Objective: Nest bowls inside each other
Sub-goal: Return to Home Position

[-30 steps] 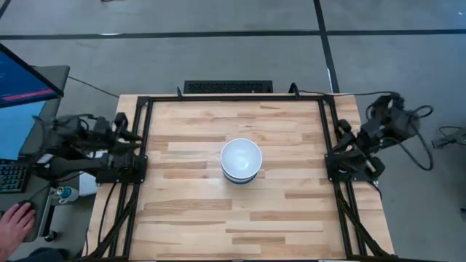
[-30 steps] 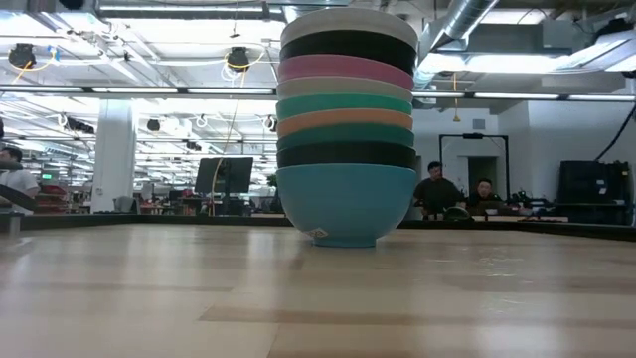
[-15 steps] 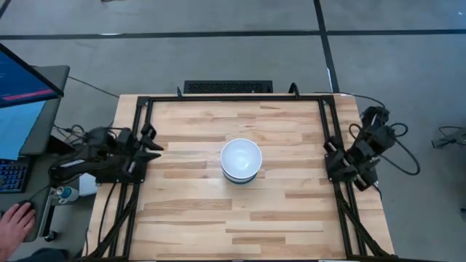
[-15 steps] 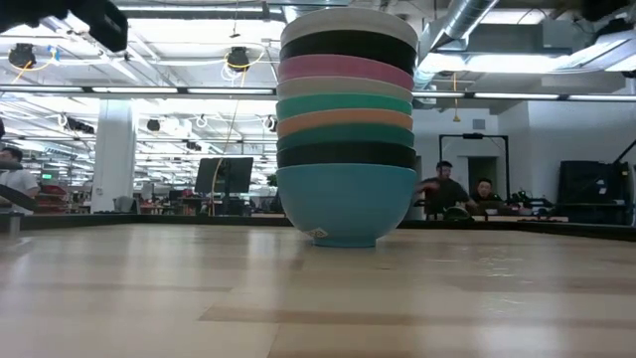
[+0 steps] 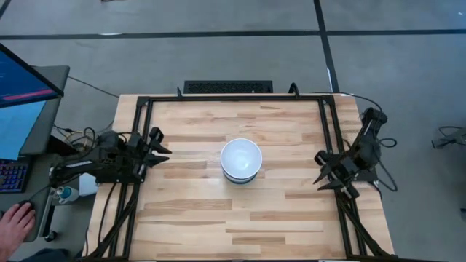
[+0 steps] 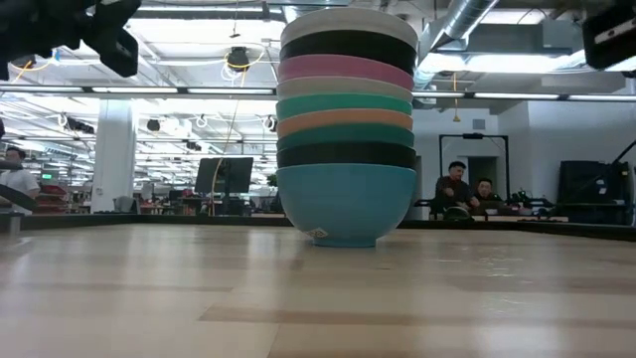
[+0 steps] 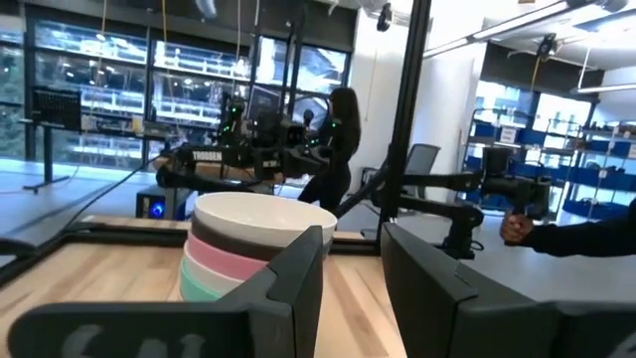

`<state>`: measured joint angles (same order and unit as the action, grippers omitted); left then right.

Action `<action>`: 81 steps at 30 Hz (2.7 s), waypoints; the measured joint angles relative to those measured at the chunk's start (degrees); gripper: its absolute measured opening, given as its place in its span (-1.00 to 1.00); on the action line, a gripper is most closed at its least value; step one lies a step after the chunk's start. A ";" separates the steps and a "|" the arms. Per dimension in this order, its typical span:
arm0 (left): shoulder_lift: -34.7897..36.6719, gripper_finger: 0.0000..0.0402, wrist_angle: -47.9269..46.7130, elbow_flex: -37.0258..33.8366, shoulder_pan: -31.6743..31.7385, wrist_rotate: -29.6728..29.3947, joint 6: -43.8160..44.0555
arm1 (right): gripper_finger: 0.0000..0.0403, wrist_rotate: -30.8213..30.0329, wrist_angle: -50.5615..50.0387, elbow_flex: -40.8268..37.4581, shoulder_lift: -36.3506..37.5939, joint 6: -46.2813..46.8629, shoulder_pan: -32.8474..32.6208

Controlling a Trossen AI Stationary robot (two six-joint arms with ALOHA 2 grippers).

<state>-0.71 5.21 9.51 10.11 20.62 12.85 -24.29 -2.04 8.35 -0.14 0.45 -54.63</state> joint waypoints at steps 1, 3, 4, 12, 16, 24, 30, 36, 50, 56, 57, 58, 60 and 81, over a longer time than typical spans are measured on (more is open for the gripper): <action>0.00 -0.52 0.40 -0.33 0.00 0.02 -0.17 | -0.38 -0.02 0.76 -1.02 -0.01 -0.08 0.00; -0.02 -0.52 0.41 -0.86 0.00 0.02 -0.27 | -0.38 -0.01 2.43 -2.53 0.00 -0.09 0.00; 0.00 -0.52 0.49 -1.27 -0.02 0.09 -0.29 | -0.38 -0.01 3.10 -3.28 0.02 -0.04 0.00; -0.02 -0.52 3.47 -5.48 -0.01 1.04 -0.46 | -0.38 -0.41 5.65 -7.73 0.01 0.14 0.00; -0.02 -0.52 8.02 -8.83 -0.01 1.32 -0.57 | -0.38 -0.96 6.27 -7.97 -0.09 0.29 0.02; -0.02 -0.52 7.55 -8.86 -0.01 1.07 -4.30 | -0.38 -2.24 6.22 -7.97 -0.15 -0.95 3.15; -0.04 -0.52 4.92 -8.88 0.00 -2.85 -5.06 | -0.38 -7.49 6.36 -7.99 -0.23 -1.22 11.58; -0.02 -0.52 1.16 -8.91 0.00 -5.14 -5.16 | -0.38 -3.62 6.32 -7.99 -0.26 -4.93 21.06; -0.02 -0.52 2.02 -8.95 0.00 -6.47 -9.20 | -0.38 12.85 4.67 -8.01 -3.62 -4.11 40.37; -0.02 -0.52 1.59 -8.97 0.00 -7.30 -9.45 | -0.38 15.26 4.41 -8.04 -4.79 -4.61 44.54; -0.02 -0.52 1.59 -8.98 0.00 -7.87 -9.85 | -0.38 15.26 4.50 -8.04 -4.79 -5.28 45.14; -0.02 -0.52 1.51 -8.99 0.02 -8.15 -10.15 | -0.38 15.26 4.56 -8.04 -4.79 -5.82 45.62; -0.02 -0.52 0.71 -8.99 0.00 -9.09 -10.24 | -0.38 15.26 4.56 -8.04 -4.79 -6.33 46.41; -0.13 -0.52 -2.67 -8.64 0.00 -11.02 -10.15 | -0.38 15.23 4.39 -8.06 -4.76 -6.47 47.28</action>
<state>-0.84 2.55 0.86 10.11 9.61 2.70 -9.06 2.35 0.30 -4.91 -6.02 -7.35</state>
